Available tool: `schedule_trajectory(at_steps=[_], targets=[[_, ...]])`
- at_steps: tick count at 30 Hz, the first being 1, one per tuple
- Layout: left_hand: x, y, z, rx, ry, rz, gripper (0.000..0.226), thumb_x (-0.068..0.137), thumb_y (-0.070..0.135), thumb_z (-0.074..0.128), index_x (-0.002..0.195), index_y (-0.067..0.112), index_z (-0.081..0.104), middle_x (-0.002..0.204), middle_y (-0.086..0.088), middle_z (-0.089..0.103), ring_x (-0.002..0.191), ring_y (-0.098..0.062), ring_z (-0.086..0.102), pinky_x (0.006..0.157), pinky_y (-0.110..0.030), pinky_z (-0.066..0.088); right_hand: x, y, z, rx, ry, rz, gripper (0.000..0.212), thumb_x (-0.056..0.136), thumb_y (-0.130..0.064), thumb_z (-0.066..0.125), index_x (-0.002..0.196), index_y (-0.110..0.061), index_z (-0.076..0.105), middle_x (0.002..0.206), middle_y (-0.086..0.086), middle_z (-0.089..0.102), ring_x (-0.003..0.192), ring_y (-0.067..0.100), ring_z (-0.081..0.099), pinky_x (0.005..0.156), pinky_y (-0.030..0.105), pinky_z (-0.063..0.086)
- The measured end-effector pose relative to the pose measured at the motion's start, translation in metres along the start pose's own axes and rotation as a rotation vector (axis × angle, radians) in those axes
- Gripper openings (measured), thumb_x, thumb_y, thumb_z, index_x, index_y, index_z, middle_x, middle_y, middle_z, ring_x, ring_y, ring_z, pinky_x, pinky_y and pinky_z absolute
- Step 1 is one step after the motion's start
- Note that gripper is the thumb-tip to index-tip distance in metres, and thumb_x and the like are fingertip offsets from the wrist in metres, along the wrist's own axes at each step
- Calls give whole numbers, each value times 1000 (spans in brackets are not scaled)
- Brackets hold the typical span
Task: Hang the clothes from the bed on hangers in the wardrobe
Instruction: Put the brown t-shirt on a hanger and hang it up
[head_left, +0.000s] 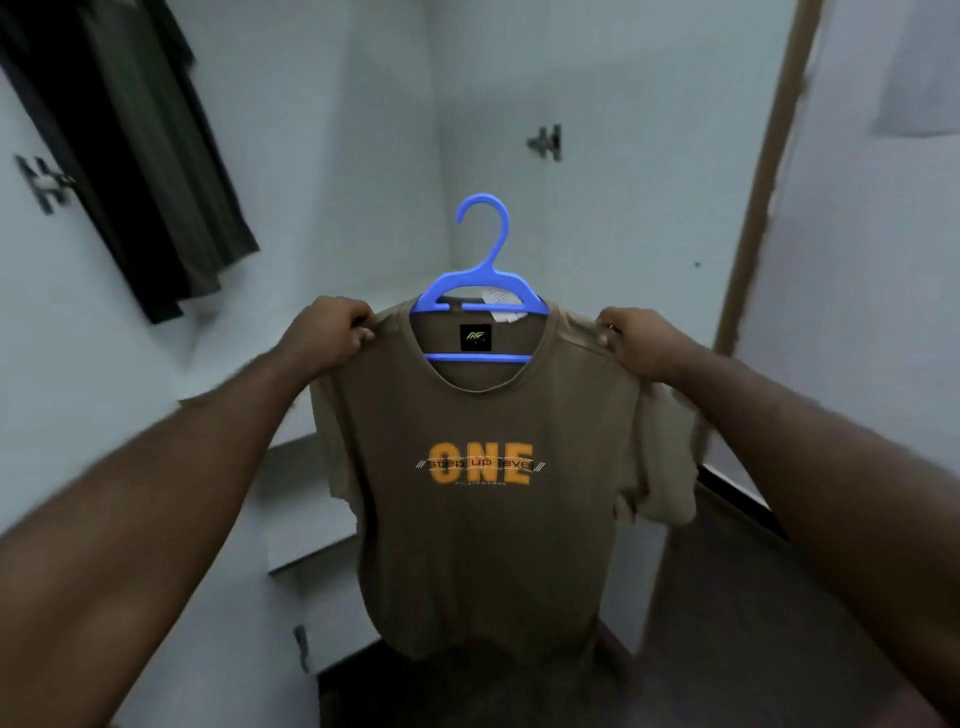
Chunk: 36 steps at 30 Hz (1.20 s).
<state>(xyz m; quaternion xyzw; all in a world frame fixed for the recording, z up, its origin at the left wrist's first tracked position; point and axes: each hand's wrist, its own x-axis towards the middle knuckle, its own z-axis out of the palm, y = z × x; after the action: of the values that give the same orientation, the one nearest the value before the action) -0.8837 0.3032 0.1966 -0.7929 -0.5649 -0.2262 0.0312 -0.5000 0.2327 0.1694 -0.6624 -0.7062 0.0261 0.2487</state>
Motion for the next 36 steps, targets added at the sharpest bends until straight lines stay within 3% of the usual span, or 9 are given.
schedule_trajectory(at_steps=[9,13,15,19,25,29,33,36], targets=[[107,-20,-110,151,-82,-170,24,96,28,58,79,11,57,78,-6,55,77,-23,52,62,-30,33,211,-33,-47,-37,74,-328,20,100,-16,49,112,-3,58,112,25,63,102,38,57,78,36,39],[136,-37,-154,163,-47,-242,5,91,14,62,89,11,64,91,-8,64,83,-22,58,69,-28,39,288,-71,-59,-11,107,-396,23,101,-16,48,115,1,56,115,27,61,104,40,55,78,36,38],[152,-52,-167,202,-15,-275,9,90,9,61,97,9,66,98,-11,66,86,-22,59,71,-26,40,326,-91,-58,-1,124,-424,24,102,-16,47,116,1,56,117,26,60,107,39,54,77,34,35],[191,-87,-188,357,126,-299,23,91,8,59,112,1,63,112,-19,64,98,-28,58,75,-27,38,391,-134,-54,24,148,-476,24,103,-18,44,116,0,54,116,23,59,101,34,53,74,31,32],[249,-115,-247,454,464,-235,25,91,10,60,115,3,58,117,-20,63,110,-34,57,88,-37,43,478,-186,-87,83,277,-523,23,103,-16,43,117,-2,53,113,24,58,88,26,47,74,33,34],[295,-122,-285,555,527,-253,31,91,10,60,123,8,60,125,-15,62,117,-31,54,93,-34,42,535,-223,-103,44,290,-515,24,101,-13,45,122,-2,51,116,24,57,88,25,46,74,31,33],[322,-133,-314,615,590,-299,31,93,19,61,122,10,61,123,-13,64,115,-29,56,92,-33,44,591,-249,-112,92,356,-524,23,100,-13,45,121,-4,51,116,22,57,88,24,46,73,31,33],[335,-137,-336,661,659,-328,28,90,24,65,114,10,59,112,-14,65,104,-29,59,82,-32,45,637,-275,-115,136,378,-565,21,99,-12,45,119,-7,51,115,19,57,89,24,47,73,31,34]])
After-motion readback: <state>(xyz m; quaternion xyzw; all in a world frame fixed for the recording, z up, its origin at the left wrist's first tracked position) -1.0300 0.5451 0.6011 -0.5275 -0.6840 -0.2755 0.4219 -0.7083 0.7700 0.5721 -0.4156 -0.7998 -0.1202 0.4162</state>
